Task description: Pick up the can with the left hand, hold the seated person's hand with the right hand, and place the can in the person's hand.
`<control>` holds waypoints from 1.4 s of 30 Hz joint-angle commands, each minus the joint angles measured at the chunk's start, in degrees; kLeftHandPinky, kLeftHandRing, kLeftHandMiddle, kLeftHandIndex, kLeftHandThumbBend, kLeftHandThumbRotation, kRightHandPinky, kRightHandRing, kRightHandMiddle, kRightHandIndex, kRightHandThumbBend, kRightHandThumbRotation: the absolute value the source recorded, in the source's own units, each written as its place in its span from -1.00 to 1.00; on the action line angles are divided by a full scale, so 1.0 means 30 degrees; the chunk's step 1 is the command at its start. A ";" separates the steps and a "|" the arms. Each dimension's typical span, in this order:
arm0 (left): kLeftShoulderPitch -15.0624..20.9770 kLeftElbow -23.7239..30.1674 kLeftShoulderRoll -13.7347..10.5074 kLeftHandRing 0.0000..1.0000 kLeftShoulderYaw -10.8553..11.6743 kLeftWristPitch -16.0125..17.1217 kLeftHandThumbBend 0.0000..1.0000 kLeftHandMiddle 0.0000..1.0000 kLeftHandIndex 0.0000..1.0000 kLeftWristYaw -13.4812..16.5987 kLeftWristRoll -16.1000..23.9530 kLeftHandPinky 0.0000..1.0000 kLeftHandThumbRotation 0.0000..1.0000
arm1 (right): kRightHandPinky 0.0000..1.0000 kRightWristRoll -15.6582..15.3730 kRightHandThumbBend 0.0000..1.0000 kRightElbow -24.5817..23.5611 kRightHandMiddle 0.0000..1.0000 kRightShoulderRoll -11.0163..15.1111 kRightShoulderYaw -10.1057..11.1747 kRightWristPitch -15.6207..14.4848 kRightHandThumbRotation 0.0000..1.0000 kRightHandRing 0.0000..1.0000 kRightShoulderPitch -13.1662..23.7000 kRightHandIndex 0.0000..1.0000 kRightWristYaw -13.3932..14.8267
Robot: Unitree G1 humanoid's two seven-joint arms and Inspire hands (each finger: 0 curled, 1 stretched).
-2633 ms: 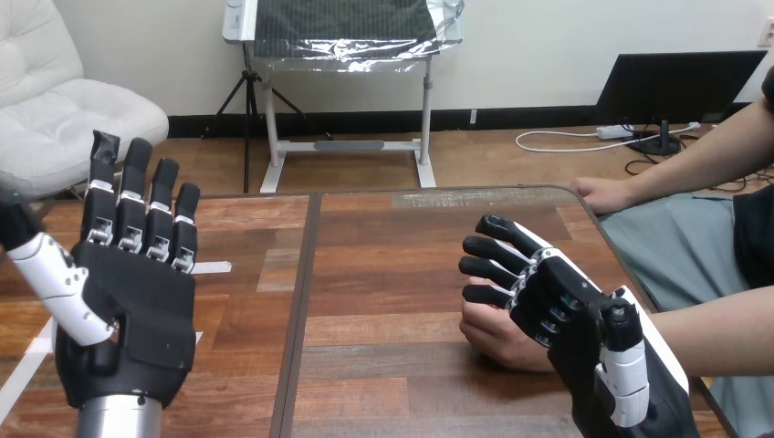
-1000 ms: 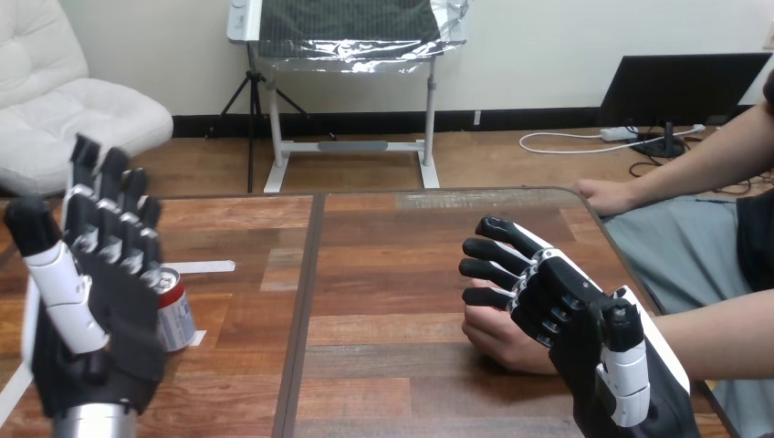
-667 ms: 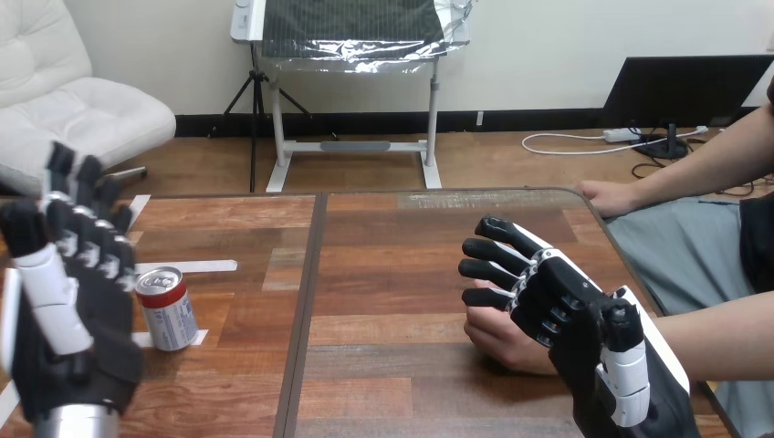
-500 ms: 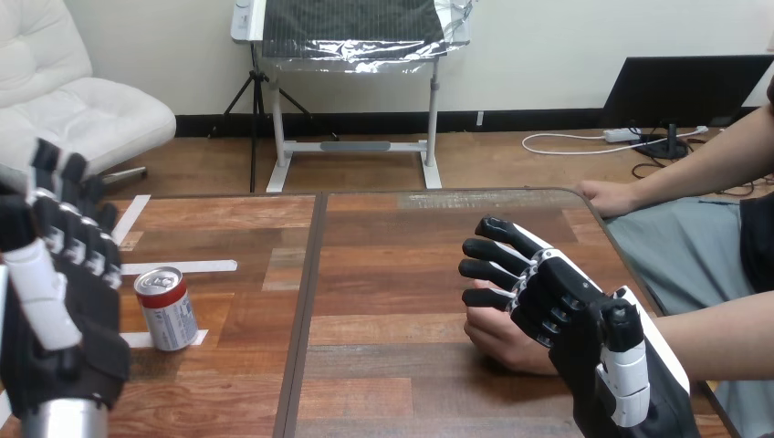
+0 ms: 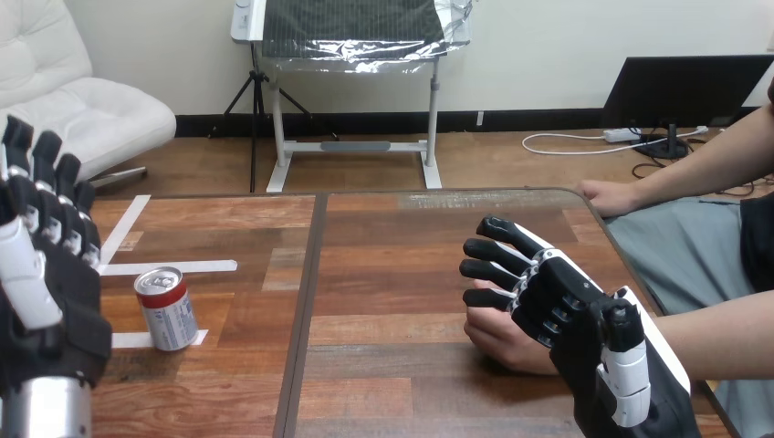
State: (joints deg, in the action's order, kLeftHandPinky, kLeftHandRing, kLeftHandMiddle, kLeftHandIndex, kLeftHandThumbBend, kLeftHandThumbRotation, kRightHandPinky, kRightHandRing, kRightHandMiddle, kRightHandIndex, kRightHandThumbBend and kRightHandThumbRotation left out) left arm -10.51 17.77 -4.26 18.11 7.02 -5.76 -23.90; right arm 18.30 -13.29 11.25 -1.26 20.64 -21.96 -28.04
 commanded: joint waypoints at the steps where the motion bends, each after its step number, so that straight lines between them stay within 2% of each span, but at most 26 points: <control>1: 0.1464 -0.0609 -0.0691 1.00 0.0236 0.0042 0.89 1.00 1.00 -0.0020 0.0417 1.00 0.87 | 0.54 0.0245 0.84 -0.0062 0.71 -0.0076 0.0315 0.0512 0.99 0.69 0.0830 0.76 -0.0067; 14: 0.2256 -0.2096 -0.1407 1.00 0.0445 -0.0051 0.81 1.00 1.00 0.0241 0.1520 1.00 0.86 | 0.54 0.0194 0.84 -0.0080 0.71 -0.0105 0.0358 0.0489 1.00 0.68 0.0814 0.76 -0.0092; 24: 0.3133 -0.4643 -0.2191 1.00 0.0452 0.1011 0.75 1.00 1.00 -0.0232 0.2785 1.00 0.84 | 0.54 0.0194 0.83 -0.0117 0.71 -0.0084 0.0342 0.0515 1.00 0.69 0.0811 0.76 -0.0136; 28: 0.3459 -0.5506 -0.2295 1.00 0.0488 0.1429 0.67 1.00 1.00 -0.0343 0.3005 1.00 0.77 | 0.54 0.0121 0.83 -0.0165 0.71 -0.0065 0.0329 0.0499 1.00 0.69 0.0803 0.76 -0.0113; 31: 0.3925 -0.6961 -0.2710 1.00 0.0412 0.1725 0.59 1.00 1.00 -0.0754 0.3329 1.00 0.72 | 0.54 0.0020 0.83 -0.0265 0.71 -0.0071 0.0319 0.0500 1.00 0.69 0.0735 0.76 -0.0045; 33: 0.4031 -0.7349 -0.2852 1.00 0.0355 0.1816 0.48 1.00 1.00 -0.0851 0.3501 1.00 0.71 | 0.54 0.0007 0.83 -0.0310 0.71 -0.0068 0.0316 0.0483 1.00 0.69 0.0706 0.76 -0.0029; 37: 0.4434 -0.8362 -0.2985 1.00 0.0353 0.2171 0.37 1.00 1.00 -0.0715 0.3897 1.00 0.69 | 0.54 0.0059 0.83 -0.0295 0.71 -0.0102 0.0335 0.0492 1.00 0.69 0.0708 0.76 -0.0008; 42: 0.4811 -0.9200 -0.3108 1.00 0.0320 0.2504 0.34 1.00 1.00 -0.0514 0.4385 1.00 0.62 | 0.53 0.0011 0.83 -0.0271 0.70 -0.0150 0.0363 0.0558 0.99 0.68 0.0676 0.75 0.0066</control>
State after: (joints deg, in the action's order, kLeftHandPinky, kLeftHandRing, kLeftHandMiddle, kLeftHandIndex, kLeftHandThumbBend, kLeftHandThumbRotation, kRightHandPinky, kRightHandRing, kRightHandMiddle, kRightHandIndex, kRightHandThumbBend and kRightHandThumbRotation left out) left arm -1.38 -7.27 -11.53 19.38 12.12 -7.54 -12.50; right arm 18.17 -13.23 11.30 -1.01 20.69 -21.97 -28.29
